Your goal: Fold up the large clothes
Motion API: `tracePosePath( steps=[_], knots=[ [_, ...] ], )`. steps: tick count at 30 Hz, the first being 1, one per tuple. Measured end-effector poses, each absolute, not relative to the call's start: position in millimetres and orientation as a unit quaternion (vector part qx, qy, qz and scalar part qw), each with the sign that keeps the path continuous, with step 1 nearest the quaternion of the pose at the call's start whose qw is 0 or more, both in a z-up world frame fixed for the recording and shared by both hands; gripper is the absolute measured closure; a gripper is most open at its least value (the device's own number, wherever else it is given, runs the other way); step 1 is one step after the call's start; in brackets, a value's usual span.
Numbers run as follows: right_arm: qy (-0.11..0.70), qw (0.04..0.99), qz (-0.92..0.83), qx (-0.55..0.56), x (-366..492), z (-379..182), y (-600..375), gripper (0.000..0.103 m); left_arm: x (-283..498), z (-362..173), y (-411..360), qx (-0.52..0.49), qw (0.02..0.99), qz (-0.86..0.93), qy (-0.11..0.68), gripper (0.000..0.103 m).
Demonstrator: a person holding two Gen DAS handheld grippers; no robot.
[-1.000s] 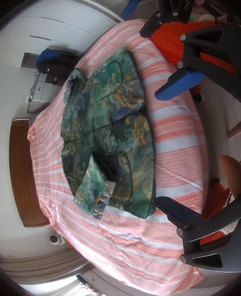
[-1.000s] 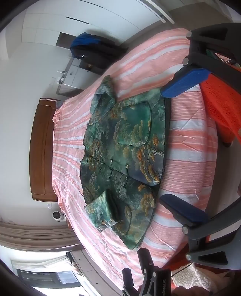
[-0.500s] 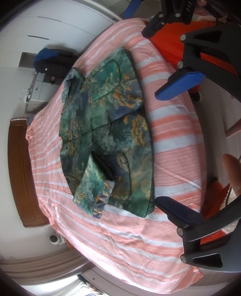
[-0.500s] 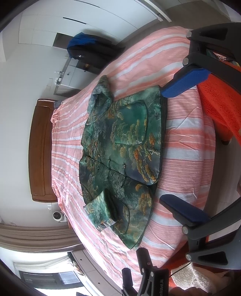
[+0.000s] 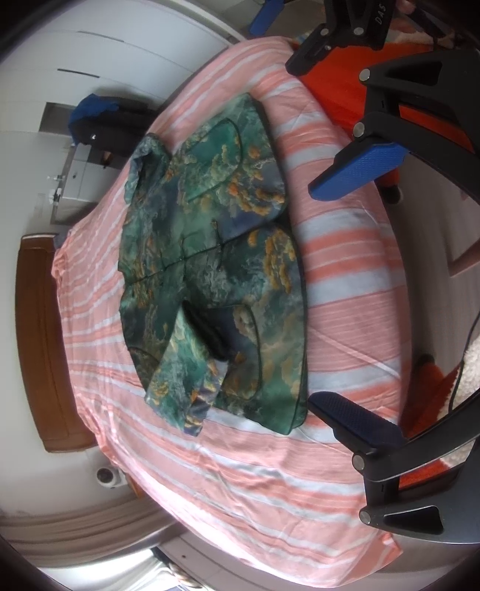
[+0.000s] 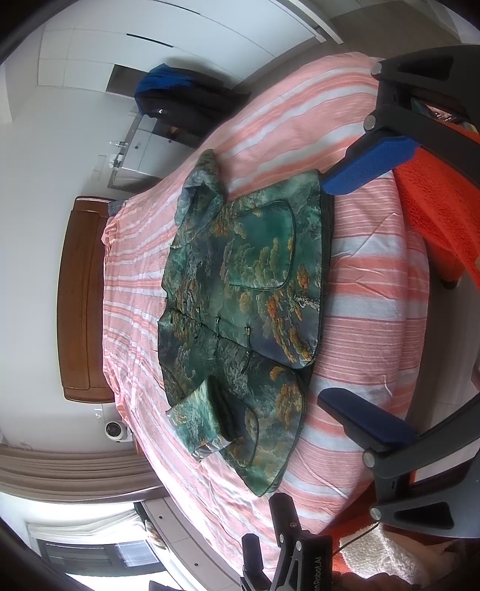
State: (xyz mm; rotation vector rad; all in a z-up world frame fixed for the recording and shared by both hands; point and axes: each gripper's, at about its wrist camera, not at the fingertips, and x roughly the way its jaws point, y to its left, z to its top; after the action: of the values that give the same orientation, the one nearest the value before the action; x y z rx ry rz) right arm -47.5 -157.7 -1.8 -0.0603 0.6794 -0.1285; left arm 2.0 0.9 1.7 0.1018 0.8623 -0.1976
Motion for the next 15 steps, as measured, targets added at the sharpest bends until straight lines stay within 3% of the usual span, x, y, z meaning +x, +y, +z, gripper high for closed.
tracePosePath(
  steps=[15],
  knots=[
    [0.333,0.94,-0.063,-0.034,-46.0,-1.4,-156.0,0.0,2.4,1.3,-0.4,0.046,0.902,-0.096,0.419,0.0]
  ],
)
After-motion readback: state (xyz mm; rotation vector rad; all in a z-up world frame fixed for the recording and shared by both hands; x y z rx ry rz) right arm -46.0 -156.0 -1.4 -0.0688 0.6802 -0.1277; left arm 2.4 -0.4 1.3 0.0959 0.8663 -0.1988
